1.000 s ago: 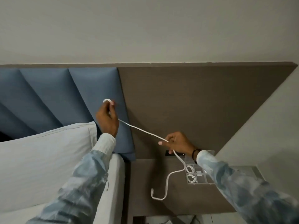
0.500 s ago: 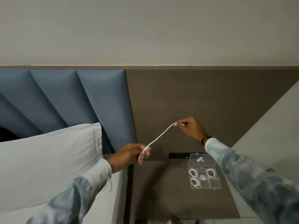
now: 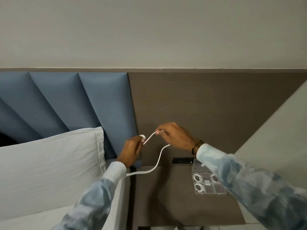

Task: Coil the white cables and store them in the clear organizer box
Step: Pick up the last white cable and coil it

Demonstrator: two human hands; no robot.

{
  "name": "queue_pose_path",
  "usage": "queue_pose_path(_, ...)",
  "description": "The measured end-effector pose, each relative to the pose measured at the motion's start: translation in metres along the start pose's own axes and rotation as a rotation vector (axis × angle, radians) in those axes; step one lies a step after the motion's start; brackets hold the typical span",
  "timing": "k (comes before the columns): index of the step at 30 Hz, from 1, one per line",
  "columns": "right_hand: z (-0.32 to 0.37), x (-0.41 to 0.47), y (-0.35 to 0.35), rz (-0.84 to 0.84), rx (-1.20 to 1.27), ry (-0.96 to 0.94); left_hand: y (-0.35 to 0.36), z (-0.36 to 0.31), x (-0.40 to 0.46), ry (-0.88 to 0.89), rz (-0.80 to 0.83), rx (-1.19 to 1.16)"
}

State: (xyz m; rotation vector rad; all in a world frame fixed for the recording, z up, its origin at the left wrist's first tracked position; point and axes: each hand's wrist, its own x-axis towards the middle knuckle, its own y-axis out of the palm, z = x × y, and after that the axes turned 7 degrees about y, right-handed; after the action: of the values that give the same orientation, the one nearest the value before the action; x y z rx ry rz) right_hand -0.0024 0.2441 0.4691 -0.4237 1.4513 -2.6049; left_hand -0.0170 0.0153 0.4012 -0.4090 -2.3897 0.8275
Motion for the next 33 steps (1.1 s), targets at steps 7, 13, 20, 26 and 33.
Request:
queue_pose_path(7,-0.028,-0.015,-0.003,-0.121,-0.047,0.163,-0.007,-0.069,0.022,-0.317,0.052,-1.304)
queue_pose_path(13,-0.001,-0.051,0.033,0.083,-0.11,0.073,-0.011,-0.06,0.061,-0.405,-0.474,-1.277)
queue_pose_path(20,0.009,-0.02,-0.023,-0.087,-0.002,0.055,0.031,-0.044,0.028,-0.098,-0.046,-0.362)
queue_pose_path(26,-0.019,-0.022,-0.034,-0.117,0.277,0.183,0.018,-0.065,0.033,-0.394,0.17,-1.187)
queue_pose_path(33,0.001,-0.056,0.016,0.074,0.225,0.171,0.011,-0.07,0.061,-0.462,-0.412,-1.429)
